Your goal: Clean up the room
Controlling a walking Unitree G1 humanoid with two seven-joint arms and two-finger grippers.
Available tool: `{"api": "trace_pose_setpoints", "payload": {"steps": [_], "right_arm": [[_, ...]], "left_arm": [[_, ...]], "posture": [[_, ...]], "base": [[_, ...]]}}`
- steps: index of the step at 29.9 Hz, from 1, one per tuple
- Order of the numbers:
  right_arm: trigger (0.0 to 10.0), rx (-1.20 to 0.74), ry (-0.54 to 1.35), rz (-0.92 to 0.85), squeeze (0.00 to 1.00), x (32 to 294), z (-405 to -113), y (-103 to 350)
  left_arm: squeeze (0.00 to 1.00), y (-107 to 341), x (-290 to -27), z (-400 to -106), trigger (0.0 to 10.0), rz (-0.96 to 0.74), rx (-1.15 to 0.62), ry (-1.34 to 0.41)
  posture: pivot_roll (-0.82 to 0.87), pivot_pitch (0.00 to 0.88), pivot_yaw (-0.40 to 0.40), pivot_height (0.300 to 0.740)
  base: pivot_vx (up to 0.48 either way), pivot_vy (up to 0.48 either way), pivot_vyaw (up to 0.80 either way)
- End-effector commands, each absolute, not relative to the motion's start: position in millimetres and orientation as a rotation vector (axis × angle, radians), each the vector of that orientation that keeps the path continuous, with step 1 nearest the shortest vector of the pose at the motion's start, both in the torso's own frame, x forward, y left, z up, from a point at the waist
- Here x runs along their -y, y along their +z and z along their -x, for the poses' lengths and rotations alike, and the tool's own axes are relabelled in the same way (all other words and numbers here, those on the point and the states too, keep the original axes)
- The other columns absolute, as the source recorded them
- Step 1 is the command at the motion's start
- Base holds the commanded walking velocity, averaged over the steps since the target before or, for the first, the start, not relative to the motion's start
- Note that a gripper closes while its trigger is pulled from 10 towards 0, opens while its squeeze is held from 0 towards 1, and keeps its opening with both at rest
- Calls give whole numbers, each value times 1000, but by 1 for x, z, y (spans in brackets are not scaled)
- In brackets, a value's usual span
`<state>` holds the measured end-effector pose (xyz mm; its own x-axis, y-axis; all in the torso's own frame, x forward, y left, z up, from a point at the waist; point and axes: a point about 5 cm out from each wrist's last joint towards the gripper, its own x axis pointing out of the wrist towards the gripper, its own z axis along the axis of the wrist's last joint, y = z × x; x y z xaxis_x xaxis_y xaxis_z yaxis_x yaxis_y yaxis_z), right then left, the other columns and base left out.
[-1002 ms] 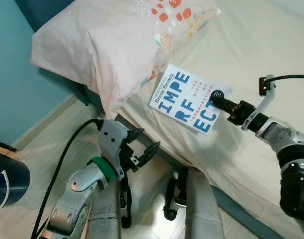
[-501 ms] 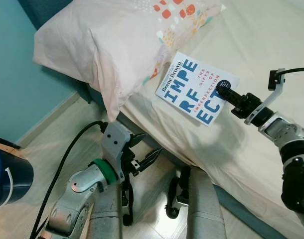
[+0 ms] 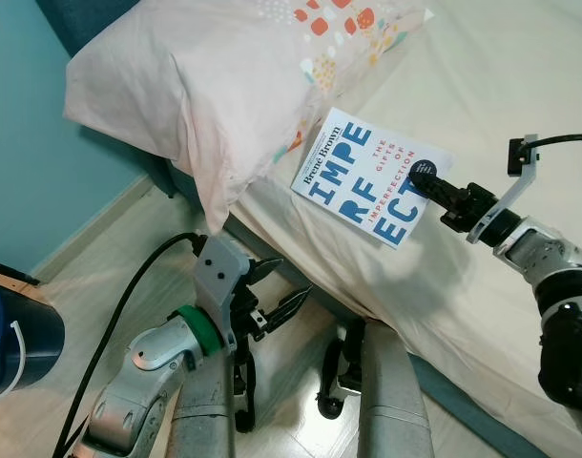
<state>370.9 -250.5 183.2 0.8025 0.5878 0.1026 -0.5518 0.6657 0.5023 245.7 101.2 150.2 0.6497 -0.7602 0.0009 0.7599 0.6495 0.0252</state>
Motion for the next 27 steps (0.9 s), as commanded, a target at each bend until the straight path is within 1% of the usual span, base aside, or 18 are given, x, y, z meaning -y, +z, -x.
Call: {"api": "trace_pose_setpoints", "payload": {"steps": [1,5,7,10,11,13,14,16,17,18,20,21,23,24,26,27], "right_arm": [[10000,-81,617,-549,0,256,-367,175],[10000,-82,612,-537,4,257,-367,174],[10000,-79,605,-535,27,257,-367,174],[10000,-79,605,-535,27,257,-367,174],[10000,-78,603,-536,102,258,-367,174],[10000,-78,603,-536,102,258,-367,174],[10000,-79,601,-536,302,258,-366,174],[10000,-79,601,-536,302,258,-366,174],[10000,-79,599,-536,400,258,-367,174],[10000,-79,599,-536,400,258,-367,174],[10000,-80,589,-535,796,259,-367,174],[10000,-80,586,-535,957,259,-367,174],[10000,-80,586,-535,957,259,-367,174],[10000,-80,585,-534,1000,259,-367,174],[10000,-79,580,-530,1000,260,-367,174],[10000,-80,572,-520,914,261,-367,174]], "left_arm": [[0,146,-98,-240,10000,-14,-16,-895],[0,147,-96,-239,10000,-15,-16,-917],[0,148,-94,-237,10000,-15,-17,-949],[0,148,-94,-237,10000,-15,-17,-949],[0,149,-93,-235,10000,-18,-9,-968],[0,149,-93,-235,10000,-18,-9,-968],[0,152,-91,-234,10000,-21,13,-981],[0,152,-91,-234,10000,-21,13,-981],[0,156,-90,-234,10000,-28,39,-988],[0,156,-90,-234,10000,-28,39,-988],[0,160,-89,-236,10000,-36,65,-993],[0,161,-88,-236,10000,-38,67,-994],[0,161,-88,-236,10000,-38,67,-994],[0,161,-88,-237,10000,-37,66,-995],[0,161,-88,-237,10000,-37,66,-997],[0,161,-87,-237,10000,-37,65,-1000]], "posture": [[185,355,17,605],[188,352,20,605],[188,351,22,605],[188,351,22,605],[188,351,21,605],[188,351,21,605],[188,351,23,605],[188,351,23,605],[189,352,23,605],[189,352,23,605],[189,351,25,605],[189,351,26,605],[189,351,26,605],[189,351,27,605],[186,350,29,605],[185,350,30,605]], "base": [[0,0,0],[0,0,0],[0,0,0],[0,0,0],[0,0,0],[0,0,0],[0,0,0],[0,0,0],[0,0,0],[0,0,0],[0,0,0],[0,0,0],[0,0,0],[0,0,0],[0,0,0],[0,0,0]]}}
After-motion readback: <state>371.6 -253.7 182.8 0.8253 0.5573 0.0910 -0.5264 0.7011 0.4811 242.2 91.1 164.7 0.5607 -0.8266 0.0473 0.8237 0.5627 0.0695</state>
